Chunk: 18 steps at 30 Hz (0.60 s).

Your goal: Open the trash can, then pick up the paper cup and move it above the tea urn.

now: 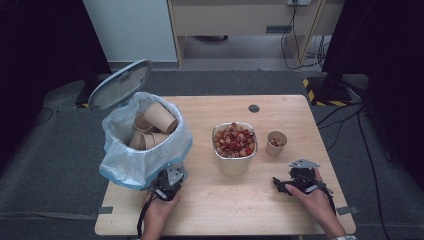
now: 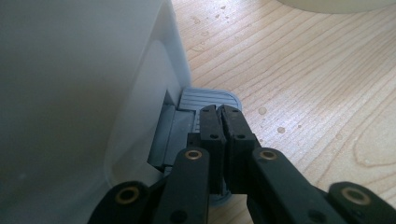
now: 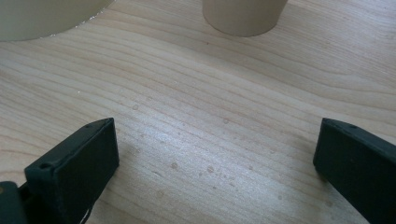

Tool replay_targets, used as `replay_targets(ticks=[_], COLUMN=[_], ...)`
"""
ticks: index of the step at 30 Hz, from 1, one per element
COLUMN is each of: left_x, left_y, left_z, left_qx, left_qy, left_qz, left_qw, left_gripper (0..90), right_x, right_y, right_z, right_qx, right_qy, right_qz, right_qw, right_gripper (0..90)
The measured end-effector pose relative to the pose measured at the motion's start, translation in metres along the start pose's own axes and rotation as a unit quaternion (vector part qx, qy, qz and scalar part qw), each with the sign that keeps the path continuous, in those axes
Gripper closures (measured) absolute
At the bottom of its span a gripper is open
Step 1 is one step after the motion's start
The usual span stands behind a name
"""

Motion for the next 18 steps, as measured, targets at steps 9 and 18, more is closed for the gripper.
replay_targets(ticks=[9, 18], left_x=[0.0, 0.0], left_y=[0.0, 0.0], left_z=[0.0, -0.001], left_qx=[0.0, -0.003], left_qy=[0.001, 0.002], left_qz=[0.0, 0.0], left_qw=[1.0, 1.0], left_gripper=[87.0, 87.0], right_x=[0.001, 0.021], right_y=[-0.002, 0.002], right_z=[0.0, -0.017], right_qx=[-0.001, -0.016], right_qy=[0.005, -0.036], right_qz=[0.001, 0.023], right_qw=[1.0, 0.999], right_gripper=[0.8, 9.0])
Point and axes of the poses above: each handheld gripper's, and its own axes: x roughly backward along the jaws, z roughly out of its underside, y roughly to its left, the point moved 2 cm from there along -x, roughly forward along the jaws, and after that the axes turned 4 degrees about -x, right-handed, at the moved point
